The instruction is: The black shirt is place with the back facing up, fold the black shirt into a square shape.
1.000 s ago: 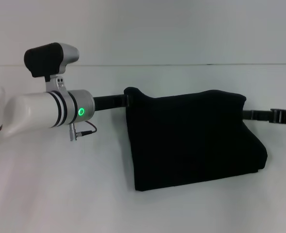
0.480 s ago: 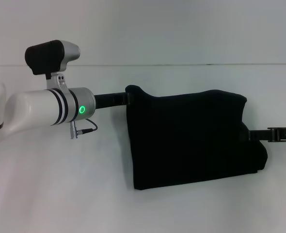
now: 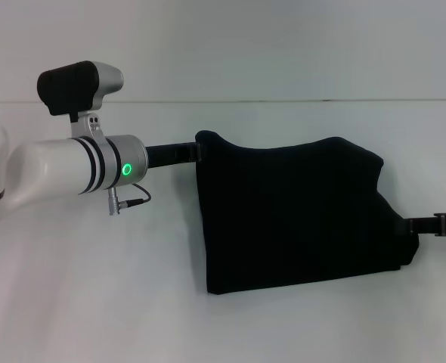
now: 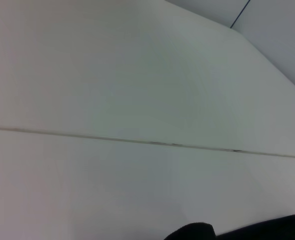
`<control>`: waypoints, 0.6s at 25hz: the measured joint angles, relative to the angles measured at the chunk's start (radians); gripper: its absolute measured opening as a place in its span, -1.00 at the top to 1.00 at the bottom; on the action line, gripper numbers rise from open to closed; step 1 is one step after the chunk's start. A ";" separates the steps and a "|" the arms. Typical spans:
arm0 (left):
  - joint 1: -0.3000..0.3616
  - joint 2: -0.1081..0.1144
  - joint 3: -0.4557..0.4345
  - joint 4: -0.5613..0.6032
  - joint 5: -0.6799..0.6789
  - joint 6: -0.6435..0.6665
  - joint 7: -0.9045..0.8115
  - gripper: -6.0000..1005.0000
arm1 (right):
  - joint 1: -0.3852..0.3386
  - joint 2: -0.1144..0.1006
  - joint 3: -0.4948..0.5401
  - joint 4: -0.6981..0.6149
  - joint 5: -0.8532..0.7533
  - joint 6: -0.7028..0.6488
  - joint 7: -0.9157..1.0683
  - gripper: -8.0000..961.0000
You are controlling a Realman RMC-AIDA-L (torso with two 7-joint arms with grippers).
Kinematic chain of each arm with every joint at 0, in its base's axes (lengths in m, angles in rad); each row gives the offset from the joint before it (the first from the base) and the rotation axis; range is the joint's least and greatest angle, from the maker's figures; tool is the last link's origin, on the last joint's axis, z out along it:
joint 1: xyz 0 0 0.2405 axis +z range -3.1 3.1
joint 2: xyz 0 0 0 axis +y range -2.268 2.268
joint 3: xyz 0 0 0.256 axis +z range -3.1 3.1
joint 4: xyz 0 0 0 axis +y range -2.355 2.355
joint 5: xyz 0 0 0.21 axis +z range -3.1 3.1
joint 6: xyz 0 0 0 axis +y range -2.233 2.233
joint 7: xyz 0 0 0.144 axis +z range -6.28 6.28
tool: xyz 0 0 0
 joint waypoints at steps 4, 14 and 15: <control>0.000 0.000 0.000 0.000 0.000 0.000 0.000 0.92 | -0.007 -0.005 -0.004 0.000 0.000 -0.007 -0.006 0.15; 0.001 0.000 0.000 -0.002 0.000 0.000 0.000 0.90 | -0.011 -0.004 -0.002 0.013 0.000 -0.010 -0.029 0.89; 0.001 0.000 0.000 -0.002 0.000 0.000 0.000 0.89 | -0.012 -0.004 -0.002 0.014 0.000 -0.010 -0.032 0.94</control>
